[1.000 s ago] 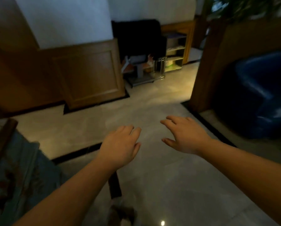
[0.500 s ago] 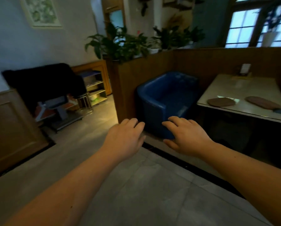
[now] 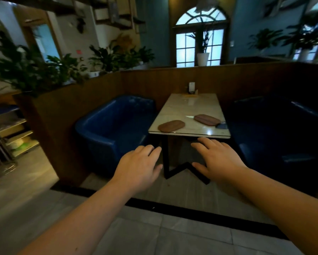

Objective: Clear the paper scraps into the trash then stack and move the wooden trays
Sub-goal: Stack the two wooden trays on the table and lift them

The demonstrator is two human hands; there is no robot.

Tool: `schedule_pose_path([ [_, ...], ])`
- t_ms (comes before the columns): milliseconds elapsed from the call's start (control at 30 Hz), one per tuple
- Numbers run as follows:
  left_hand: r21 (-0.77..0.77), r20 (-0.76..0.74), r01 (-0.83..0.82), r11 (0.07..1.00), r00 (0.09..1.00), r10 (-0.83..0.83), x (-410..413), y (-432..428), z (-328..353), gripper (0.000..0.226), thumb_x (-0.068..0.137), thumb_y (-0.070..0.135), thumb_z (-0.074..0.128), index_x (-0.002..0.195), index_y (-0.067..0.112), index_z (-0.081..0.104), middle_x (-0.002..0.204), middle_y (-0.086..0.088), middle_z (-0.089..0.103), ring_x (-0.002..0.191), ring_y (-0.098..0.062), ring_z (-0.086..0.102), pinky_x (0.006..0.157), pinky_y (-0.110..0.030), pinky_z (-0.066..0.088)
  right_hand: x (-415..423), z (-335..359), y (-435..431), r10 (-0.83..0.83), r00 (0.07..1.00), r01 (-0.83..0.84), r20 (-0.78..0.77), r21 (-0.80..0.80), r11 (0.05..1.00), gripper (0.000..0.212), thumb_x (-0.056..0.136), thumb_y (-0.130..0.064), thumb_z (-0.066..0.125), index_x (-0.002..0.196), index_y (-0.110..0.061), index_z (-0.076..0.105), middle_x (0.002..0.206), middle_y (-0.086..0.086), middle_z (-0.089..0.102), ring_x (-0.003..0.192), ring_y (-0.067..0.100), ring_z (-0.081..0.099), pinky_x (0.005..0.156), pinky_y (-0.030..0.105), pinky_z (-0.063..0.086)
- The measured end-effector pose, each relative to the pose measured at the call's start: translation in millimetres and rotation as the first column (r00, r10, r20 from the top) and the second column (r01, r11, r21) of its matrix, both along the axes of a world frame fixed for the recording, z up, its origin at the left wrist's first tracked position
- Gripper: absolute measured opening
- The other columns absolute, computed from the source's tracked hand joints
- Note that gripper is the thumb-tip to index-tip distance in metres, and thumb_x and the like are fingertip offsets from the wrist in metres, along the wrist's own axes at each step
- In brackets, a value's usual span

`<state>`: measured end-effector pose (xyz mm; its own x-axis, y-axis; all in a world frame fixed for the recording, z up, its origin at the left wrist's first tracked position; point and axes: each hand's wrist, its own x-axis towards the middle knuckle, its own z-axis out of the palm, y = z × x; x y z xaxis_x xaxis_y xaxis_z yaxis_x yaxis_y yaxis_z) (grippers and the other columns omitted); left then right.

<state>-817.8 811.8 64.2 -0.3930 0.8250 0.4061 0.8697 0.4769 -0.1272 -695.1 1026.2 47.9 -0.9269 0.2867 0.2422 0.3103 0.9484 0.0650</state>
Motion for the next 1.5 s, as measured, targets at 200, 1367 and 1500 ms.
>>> schedule_pose_path([
  [200, -0.054, 0.001, 0.073, 0.996, 0.997, -0.073, -46, 75, -19, 0.058, 0.09, 0.047, 0.048, 0.139, 0.017, 0.043, 0.131, -0.002, 0.057, 0.112, -0.02, 0.057, 0.073, -0.034, 0.053, -12, -17, 70, -0.131, 0.991, 0.131, 0.017, -0.017, 0.991, 0.071, 0.087, -0.063, 0.042, 0.147, -0.029, 0.024, 0.158, 0.003, 0.024, 0.14, 0.023, 0.03, 0.11, 0.041, 0.033],
  [1367, -0.098, 0.264, 0.213, 0.972, 0.948, -0.181, -457, 603, -101, 0.056, 0.091, 0.053, 0.039, 0.138, 0.023, 0.037, 0.133, -0.001, 0.053, 0.115, -0.02, 0.053, 0.079, -0.036, 0.052, -364, -127, 567, -0.49, 0.871, 0.473, 0.034, -0.33, 0.817, 0.064, 0.086, -0.059, 0.049, 0.14, -0.03, 0.033, 0.142, -0.003, 0.042, 0.117, 0.017, 0.051, 0.077, 0.032, 0.05],
  [1500, -0.129, 0.265, 0.185, 0.974, 0.953, -0.146, -485, 655, -111, 0.06, 0.09, 0.057, 0.035, 0.141, 0.026, 0.032, 0.138, 0.002, 0.048, 0.121, -0.018, 0.048, 0.084, -0.035, 0.05, -396, -134, 622, -0.499, 0.864, 0.49, 0.06, -0.325, 0.809, 0.065, 0.084, -0.059, 0.051, 0.14, -0.032, 0.03, 0.14, -0.004, 0.044, 0.114, 0.017, 0.053, 0.076, 0.031, 0.05],
])
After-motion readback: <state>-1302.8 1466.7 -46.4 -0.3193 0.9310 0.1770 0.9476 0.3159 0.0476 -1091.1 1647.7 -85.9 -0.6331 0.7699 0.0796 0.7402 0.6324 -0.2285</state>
